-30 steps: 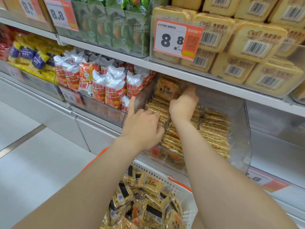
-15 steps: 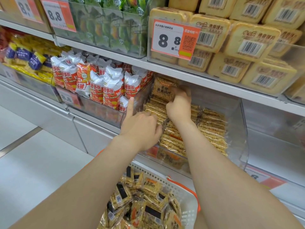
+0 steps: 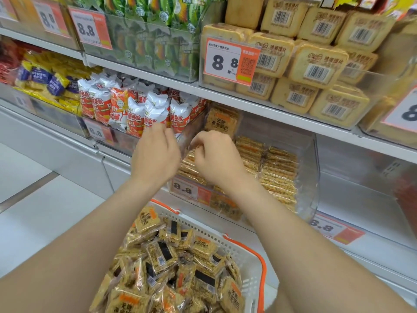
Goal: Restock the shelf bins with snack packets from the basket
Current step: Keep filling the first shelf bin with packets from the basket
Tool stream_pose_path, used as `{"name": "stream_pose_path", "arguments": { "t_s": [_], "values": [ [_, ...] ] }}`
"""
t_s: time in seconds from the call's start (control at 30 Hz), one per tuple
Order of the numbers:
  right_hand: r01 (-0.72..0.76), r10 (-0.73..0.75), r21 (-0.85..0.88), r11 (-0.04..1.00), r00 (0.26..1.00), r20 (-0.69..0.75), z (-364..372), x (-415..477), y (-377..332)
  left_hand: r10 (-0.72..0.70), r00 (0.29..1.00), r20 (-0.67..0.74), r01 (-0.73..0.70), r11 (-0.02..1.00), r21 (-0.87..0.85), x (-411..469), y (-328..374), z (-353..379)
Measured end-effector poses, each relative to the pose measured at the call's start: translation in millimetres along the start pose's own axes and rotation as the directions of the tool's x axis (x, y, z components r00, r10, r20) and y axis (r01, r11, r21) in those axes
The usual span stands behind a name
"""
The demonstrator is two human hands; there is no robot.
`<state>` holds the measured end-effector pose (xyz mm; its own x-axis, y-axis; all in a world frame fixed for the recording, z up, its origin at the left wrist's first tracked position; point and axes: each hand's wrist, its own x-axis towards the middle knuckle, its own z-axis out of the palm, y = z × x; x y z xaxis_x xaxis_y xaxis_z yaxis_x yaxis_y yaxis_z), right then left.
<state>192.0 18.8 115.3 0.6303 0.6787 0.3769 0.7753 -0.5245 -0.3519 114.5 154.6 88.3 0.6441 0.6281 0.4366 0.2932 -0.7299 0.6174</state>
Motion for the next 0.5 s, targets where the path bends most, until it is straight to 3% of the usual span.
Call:
{"name": "stream_pose_path", "arguments": {
  "t_s": [0.03,0.1,0.17,0.23,0.33,0.5],
  "values": [
    [0.036,-0.037,0.027,0.999,0.999,0.030,-0.8,-6.1,-10.5,-0.104,0.993,0.062,0.103,0.994,0.024,2.1,-12.0,-4.1],
    [0.090,-0.095,0.034,0.995,0.982,0.163,5.1,-17.0,-28.3,-0.216,0.939,0.269,0.164,0.965,0.204,2.7,-42.5,-8.6],
    [0.152,-0.135,-0.022,0.988,0.928,0.348,16.0,-27.3,-41.4,-0.275,0.814,0.512,0.072,0.922,0.380,-2.2,-69.8,-7.7],
    [0.209,-0.136,-0.083,0.974,0.842,0.522,26.9,-37.9,-50.4,-0.341,0.637,0.692,-0.056,0.875,0.482,-10.3,-90.2,-0.3],
    [0.312,-0.119,-0.128,0.942,0.663,0.739,45.8,-49.8,-56.6,-0.417,0.474,0.776,-0.192,0.811,0.553,-20.0,-103.3,8.1],
    [0.396,0.005,-0.171,0.902,0.387,0.922,71.9,-50.9,-51.0,-0.399,0.382,0.834,-0.387,0.750,0.536,-32.5,-98.9,35.5]
  ]
}}
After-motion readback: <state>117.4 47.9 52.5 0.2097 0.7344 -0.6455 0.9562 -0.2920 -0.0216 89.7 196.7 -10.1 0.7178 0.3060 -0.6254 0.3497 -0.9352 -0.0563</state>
